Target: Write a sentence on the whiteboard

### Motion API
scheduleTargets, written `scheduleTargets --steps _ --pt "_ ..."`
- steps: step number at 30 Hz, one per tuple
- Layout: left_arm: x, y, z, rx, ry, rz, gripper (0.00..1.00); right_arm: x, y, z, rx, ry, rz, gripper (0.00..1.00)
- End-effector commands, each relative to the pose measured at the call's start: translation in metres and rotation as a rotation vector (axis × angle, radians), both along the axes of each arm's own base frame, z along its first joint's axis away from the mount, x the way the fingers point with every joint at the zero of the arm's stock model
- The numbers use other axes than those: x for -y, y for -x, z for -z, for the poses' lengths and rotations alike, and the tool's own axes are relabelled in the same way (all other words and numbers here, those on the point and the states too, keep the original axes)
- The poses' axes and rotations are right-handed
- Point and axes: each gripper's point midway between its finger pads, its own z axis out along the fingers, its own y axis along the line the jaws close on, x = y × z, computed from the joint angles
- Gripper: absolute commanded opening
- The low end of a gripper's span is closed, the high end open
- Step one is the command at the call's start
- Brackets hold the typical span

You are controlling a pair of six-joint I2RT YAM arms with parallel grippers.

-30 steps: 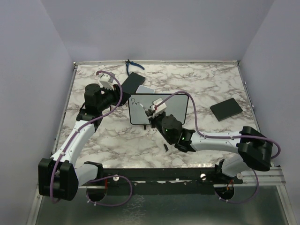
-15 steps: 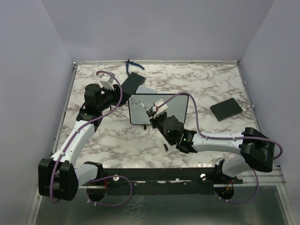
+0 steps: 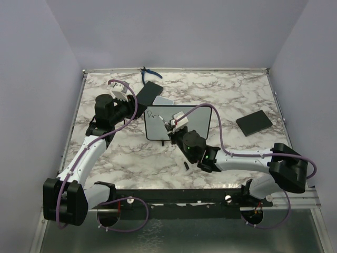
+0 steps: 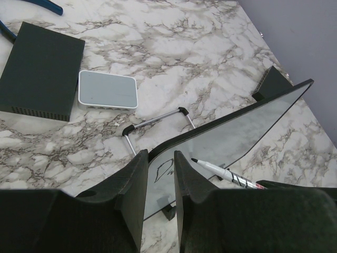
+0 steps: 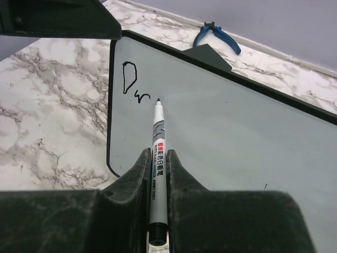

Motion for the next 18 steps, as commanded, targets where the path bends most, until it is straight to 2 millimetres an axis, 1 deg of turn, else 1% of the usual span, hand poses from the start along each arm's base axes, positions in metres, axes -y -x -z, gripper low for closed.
scheduleTargets --steps 1,11,18 --pt "0.002 0.006 0.000 0.005 -0.003 0.014 0.27 -0.001 -0.003 0.004 -0.016 0.013 0.028 0.00" --pt "0.002 0.006 0.000 0.007 -0.003 0.014 0.27 0.010 -0.004 0.004 -0.014 0.018 0.072 0.00" --pt "0.002 0.006 -0.001 0.007 -0.001 0.014 0.27 0.014 -0.005 -0.004 0.001 -0.005 0.085 0.00"
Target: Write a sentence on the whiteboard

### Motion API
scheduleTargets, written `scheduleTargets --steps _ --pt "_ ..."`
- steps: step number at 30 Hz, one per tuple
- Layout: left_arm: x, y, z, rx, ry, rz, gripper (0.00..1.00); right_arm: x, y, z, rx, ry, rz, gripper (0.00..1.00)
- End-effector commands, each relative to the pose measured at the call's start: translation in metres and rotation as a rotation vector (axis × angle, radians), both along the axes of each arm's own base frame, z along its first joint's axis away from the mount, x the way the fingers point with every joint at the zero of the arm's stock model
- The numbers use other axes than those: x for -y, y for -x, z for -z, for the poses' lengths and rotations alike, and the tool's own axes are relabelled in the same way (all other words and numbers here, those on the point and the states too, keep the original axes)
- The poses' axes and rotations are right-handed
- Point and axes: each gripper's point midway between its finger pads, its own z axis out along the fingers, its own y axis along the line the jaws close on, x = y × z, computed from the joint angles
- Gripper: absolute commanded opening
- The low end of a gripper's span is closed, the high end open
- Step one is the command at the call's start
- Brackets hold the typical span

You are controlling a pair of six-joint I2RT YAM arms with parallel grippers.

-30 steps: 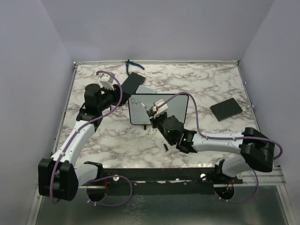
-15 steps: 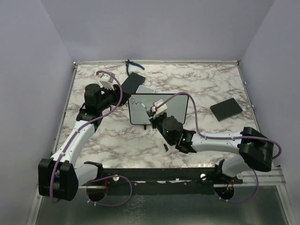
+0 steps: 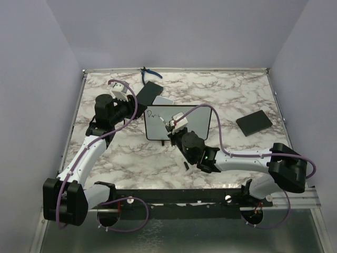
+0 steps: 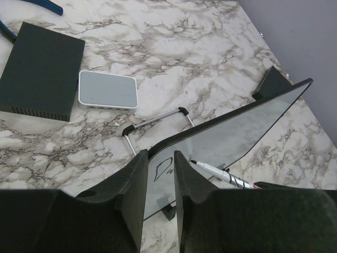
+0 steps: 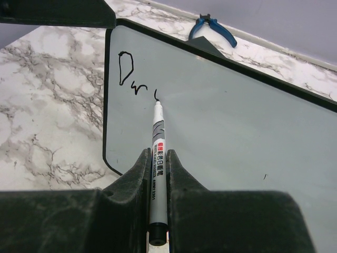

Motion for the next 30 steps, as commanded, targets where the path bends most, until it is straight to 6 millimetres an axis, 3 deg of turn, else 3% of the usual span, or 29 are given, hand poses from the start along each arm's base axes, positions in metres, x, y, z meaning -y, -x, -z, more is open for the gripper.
scheduleTargets --steps 1,19,30 --pt "0.002 0.006 0.000 0.005 -0.001 0.015 0.27 0.008 -0.003 -0.013 0.018 -0.033 0.053 0.00" --pt "0.003 0.006 0.000 0.006 -0.002 0.015 0.27 0.000 -0.007 -0.024 0.053 -0.045 0.038 0.00" --pt "0.003 0.006 -0.001 0.008 -0.001 0.016 0.27 -0.012 -0.007 -0.012 0.028 -0.017 0.010 0.00"
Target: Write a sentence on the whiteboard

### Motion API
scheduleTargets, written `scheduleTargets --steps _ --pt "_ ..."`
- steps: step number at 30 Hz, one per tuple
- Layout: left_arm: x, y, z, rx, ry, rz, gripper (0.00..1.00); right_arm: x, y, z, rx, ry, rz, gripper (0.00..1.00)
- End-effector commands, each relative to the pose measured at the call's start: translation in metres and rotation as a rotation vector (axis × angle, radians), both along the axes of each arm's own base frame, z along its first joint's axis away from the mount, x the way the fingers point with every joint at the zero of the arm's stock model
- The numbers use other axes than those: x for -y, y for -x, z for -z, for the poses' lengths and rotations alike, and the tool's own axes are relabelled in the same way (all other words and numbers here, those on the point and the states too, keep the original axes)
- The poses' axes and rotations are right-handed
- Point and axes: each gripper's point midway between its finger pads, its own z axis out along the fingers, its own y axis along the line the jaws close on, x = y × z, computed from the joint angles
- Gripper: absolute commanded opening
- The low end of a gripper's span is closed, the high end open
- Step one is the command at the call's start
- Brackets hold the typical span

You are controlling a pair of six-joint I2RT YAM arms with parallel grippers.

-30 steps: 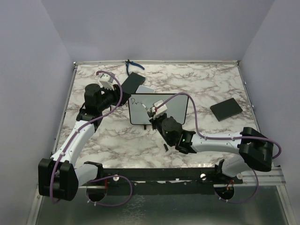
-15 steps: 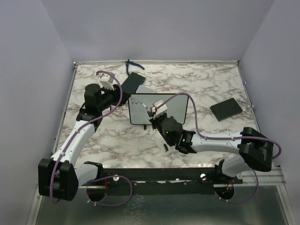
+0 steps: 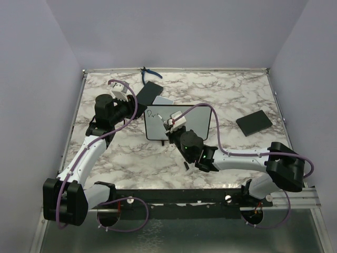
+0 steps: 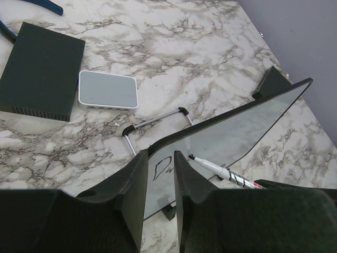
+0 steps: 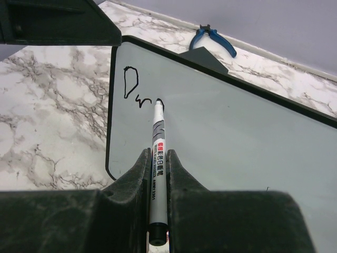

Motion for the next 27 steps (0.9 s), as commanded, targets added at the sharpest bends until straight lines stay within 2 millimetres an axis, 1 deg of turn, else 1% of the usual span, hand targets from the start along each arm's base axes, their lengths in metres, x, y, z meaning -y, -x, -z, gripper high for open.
scheduleTargets --steps 1,11,13,18,27 --pt "0.003 0.006 -0.001 0.007 -0.001 0.015 0.27 -0.005 -0.003 -0.002 0.001 -0.004 0.009 0.00" --pt "0.003 0.006 -0.001 0.008 -0.001 0.016 0.27 -0.003 0.001 0.017 -0.041 0.025 -0.001 0.00" --pt "0.003 0.006 -0.001 0.008 0.000 0.015 0.27 -0.003 0.003 0.018 -0.057 0.002 0.001 0.00" --pt "0.003 0.006 -0.002 0.009 0.000 0.015 0.27 -0.003 0.003 0.020 -0.061 0.009 0.000 0.00" --pt "0.003 0.006 -0.002 0.012 -0.001 0.016 0.27 0.004 0.004 0.021 -0.064 0.011 0.017 0.00"
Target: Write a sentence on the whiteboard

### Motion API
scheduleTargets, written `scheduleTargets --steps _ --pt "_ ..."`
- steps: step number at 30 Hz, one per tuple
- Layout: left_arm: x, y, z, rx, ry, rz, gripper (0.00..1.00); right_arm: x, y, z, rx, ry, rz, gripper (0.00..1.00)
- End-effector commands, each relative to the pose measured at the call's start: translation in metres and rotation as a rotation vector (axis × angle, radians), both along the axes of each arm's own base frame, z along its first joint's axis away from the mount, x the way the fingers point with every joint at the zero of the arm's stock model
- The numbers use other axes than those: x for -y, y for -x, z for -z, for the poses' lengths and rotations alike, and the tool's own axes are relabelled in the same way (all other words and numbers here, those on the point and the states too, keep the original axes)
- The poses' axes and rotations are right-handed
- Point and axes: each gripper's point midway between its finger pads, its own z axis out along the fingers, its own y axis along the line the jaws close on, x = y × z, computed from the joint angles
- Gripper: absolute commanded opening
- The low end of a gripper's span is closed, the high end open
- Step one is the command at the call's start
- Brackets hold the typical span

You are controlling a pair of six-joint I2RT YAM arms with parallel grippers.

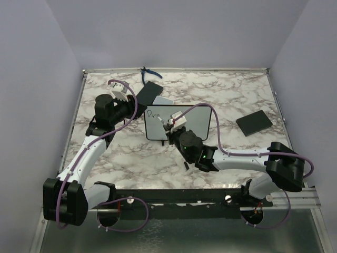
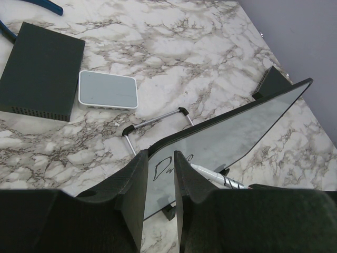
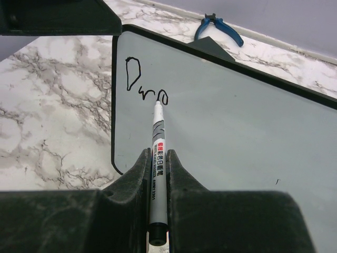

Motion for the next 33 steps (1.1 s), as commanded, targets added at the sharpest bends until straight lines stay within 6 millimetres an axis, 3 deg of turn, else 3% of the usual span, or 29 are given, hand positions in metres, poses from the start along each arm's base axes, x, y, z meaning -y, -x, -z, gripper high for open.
scheduleTargets --steps 1,33 --pt "0.003 0.006 -0.002 0.011 -0.001 0.016 0.27 0.007 0.001 0.012 -0.020 0.032 0.021 0.00" --pt "0.003 0.006 -0.003 0.012 0.002 0.015 0.27 0.019 0.006 -0.003 0.011 0.004 0.020 0.00"
